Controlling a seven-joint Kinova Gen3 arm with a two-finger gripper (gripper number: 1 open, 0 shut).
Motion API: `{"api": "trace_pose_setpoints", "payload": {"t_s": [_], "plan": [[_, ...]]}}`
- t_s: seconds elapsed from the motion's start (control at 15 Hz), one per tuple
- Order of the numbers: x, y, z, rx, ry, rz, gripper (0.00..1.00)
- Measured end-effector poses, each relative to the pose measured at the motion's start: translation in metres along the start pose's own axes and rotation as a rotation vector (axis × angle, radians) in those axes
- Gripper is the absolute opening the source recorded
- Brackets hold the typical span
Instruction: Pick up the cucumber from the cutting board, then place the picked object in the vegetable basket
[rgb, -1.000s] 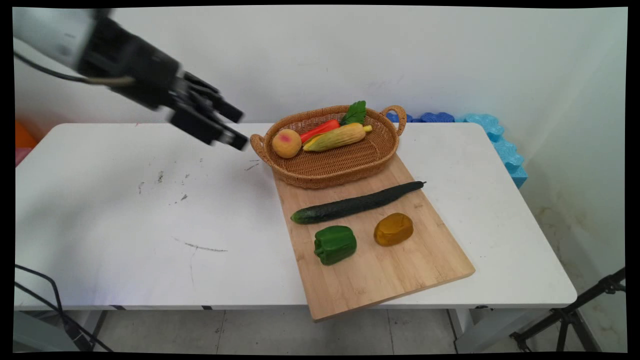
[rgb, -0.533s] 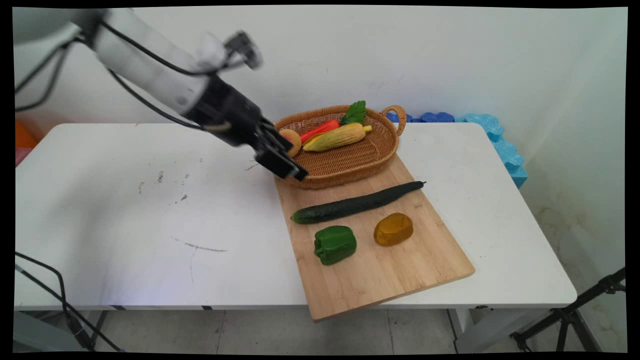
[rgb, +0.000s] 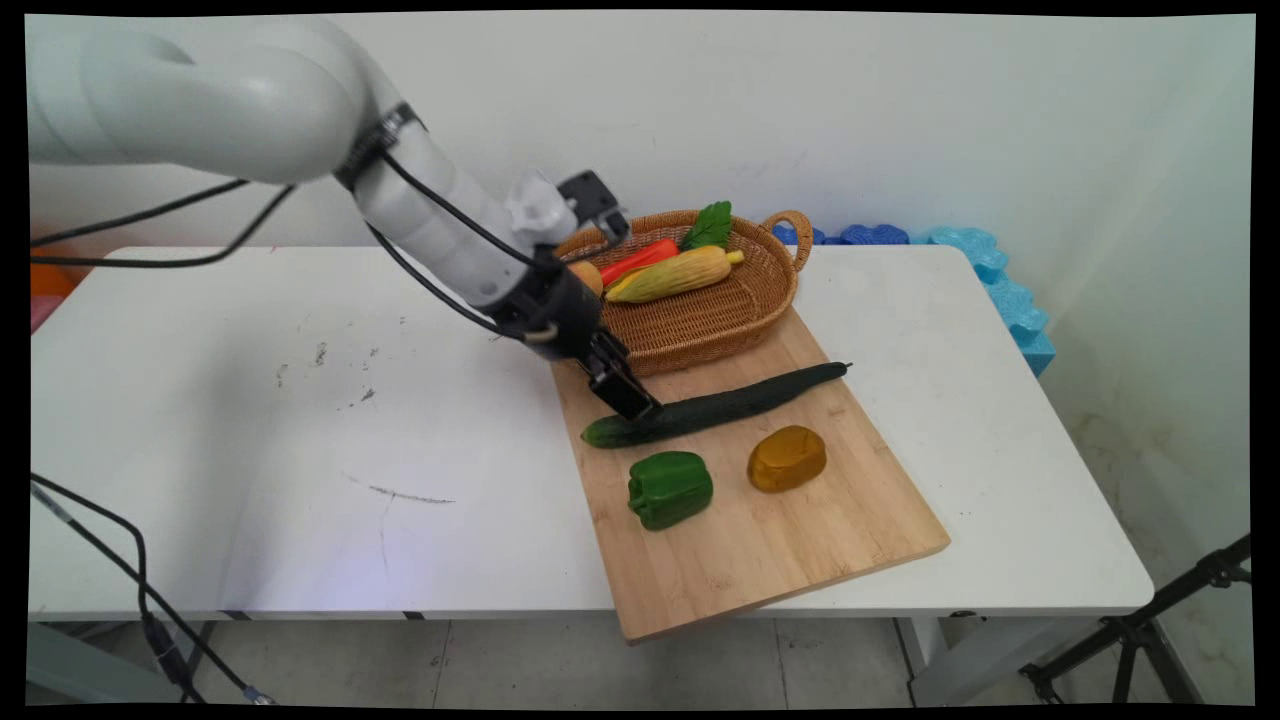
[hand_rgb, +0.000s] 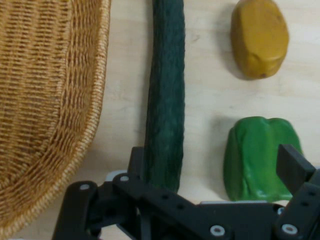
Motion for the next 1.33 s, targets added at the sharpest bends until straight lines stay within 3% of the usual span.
{"api": "trace_pose_setpoints", "payload": {"t_s": [0.47, 0.93, 1.0, 1.33], "plan": [[0.004, 0.001, 0.048, 0.049, -0.043, 0.020, 1.00], [0.003, -0.001, 0.073, 0.077, -0.063, 0.027, 1.00], [0.003, -0.001, 0.075, 0.080, -0.065, 0.028, 0.00], [-0.002, 0.003, 0.085, 0.074, -0.080, 0.050, 0.00]]}}
